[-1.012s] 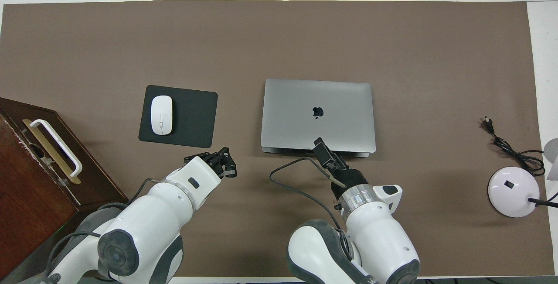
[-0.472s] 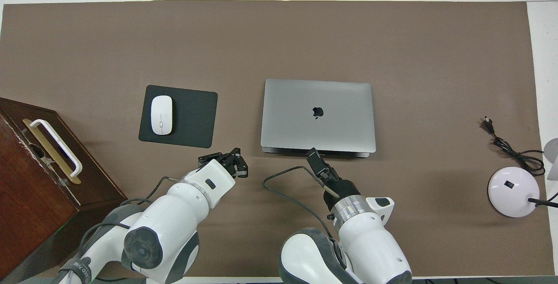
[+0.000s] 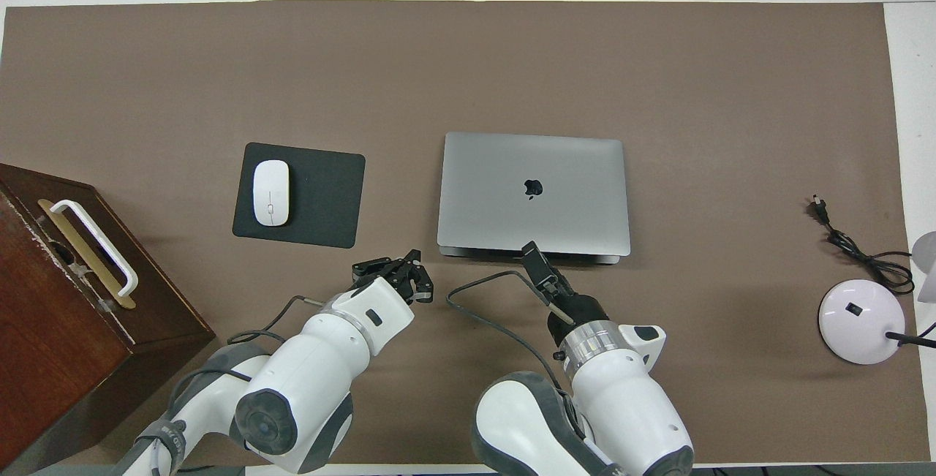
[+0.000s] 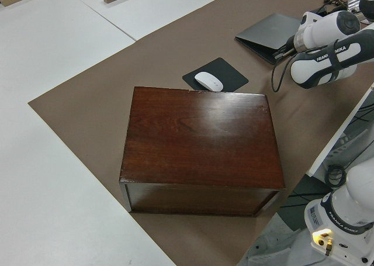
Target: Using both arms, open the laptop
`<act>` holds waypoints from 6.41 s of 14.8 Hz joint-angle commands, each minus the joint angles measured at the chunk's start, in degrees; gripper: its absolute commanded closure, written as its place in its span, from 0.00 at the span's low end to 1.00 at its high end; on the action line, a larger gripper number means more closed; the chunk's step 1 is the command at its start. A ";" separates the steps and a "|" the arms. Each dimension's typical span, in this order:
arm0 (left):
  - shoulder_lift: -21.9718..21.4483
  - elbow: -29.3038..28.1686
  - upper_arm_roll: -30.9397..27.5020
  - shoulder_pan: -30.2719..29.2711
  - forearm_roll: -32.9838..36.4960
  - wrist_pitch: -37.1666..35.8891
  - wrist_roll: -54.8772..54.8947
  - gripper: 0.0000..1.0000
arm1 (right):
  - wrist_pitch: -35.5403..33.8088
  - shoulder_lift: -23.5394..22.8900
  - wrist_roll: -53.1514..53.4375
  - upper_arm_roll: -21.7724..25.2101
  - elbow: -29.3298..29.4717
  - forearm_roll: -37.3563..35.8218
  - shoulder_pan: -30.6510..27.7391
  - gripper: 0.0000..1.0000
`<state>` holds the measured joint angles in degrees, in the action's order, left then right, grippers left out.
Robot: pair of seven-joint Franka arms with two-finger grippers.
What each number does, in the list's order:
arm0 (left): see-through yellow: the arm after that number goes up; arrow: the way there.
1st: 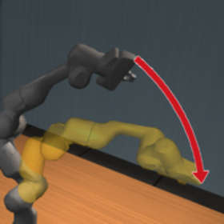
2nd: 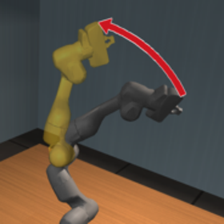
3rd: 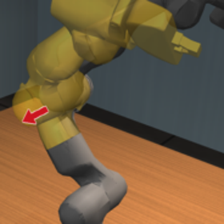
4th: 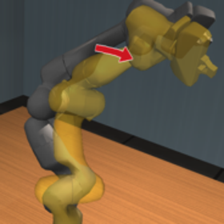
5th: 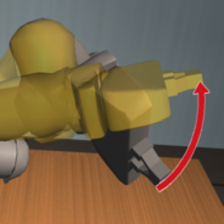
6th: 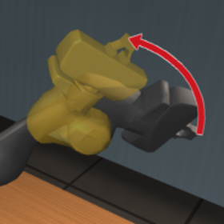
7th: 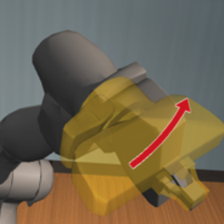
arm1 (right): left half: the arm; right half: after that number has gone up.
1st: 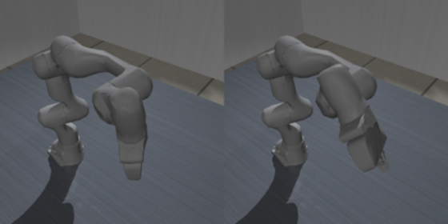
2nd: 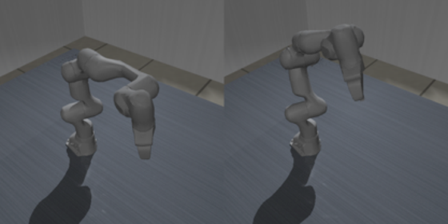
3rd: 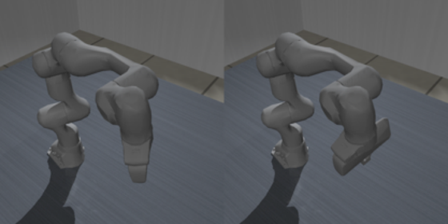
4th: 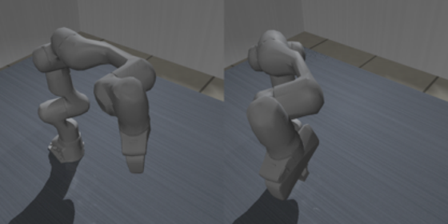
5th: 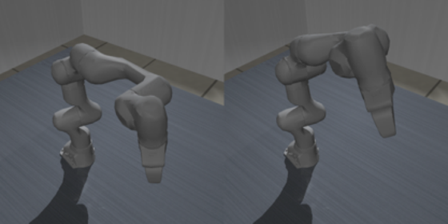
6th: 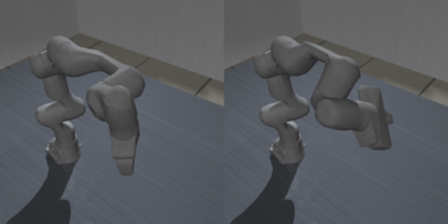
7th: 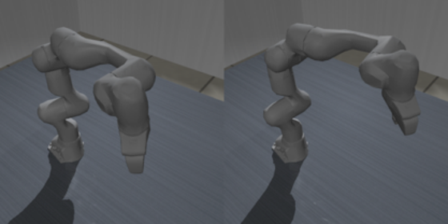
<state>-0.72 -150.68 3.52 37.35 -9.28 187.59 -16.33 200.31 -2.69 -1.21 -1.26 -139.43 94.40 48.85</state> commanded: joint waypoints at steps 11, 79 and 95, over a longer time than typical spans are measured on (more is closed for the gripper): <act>4.41 -0.66 -0.79 4.57 -0.56 9.72 6.56 1.00 | -0.27 -3.82 -6.26 -0.24 2.58 0.09 -2.53 0.01; 11.88 4.79 -0.61 -0.09 0.85 12.71 16.24 1.00 | -2.21 -5.13 -8.54 -0.24 7.15 0.44 -4.64 0.01; 16.54 8.56 -0.53 0.79 0.76 13.06 16.68 1.00 | -2.21 -6.10 -8.89 -0.24 7.15 0.88 -4.64 0.01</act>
<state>14.75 -143.36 3.09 37.94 -9.09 200.25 0.30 198.93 -8.31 -7.24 -1.53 -133.40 94.35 44.80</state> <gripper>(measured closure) 0.991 0.000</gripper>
